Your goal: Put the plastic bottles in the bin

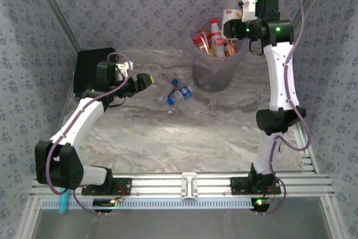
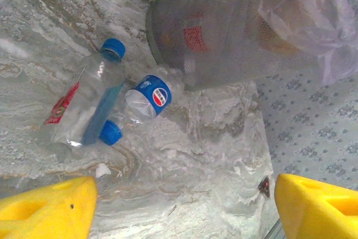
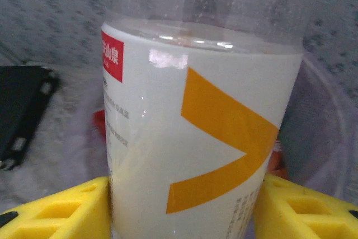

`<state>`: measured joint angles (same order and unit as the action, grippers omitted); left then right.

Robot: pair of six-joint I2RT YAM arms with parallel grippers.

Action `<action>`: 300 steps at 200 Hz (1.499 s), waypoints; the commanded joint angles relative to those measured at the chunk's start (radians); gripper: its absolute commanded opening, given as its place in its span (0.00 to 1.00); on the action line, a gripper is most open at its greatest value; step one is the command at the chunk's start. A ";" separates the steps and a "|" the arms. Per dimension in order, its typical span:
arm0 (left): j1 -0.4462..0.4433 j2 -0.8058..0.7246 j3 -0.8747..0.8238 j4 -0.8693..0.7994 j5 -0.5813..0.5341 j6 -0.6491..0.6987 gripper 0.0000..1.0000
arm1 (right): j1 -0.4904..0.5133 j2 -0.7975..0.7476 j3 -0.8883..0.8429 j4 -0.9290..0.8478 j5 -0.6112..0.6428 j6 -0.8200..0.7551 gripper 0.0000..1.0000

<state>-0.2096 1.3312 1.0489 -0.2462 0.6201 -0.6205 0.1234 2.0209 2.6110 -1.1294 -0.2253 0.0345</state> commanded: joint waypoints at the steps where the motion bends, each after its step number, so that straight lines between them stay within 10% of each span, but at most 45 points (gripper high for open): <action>1: -0.001 0.006 0.048 -0.042 -0.011 0.053 0.82 | -0.005 0.061 0.024 -0.106 0.070 -0.045 0.60; 48: 0.001 0.010 0.042 -0.040 -0.015 0.052 0.82 | -0.027 0.043 -0.062 -0.090 0.081 -0.064 0.62; 94: 0.001 0.024 0.048 -0.027 -0.013 0.045 0.82 | -0.026 -0.013 -0.086 -0.053 0.136 -0.066 0.84; 300: -0.160 0.244 0.111 -0.021 -0.250 0.248 0.83 | 0.017 0.134 -0.210 0.151 0.234 -0.035 0.52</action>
<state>-0.3466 1.5402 1.1149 -0.2661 0.4095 -0.4236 0.1299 2.1677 2.4863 -0.9607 -0.0219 0.0158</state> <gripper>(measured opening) 0.828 0.526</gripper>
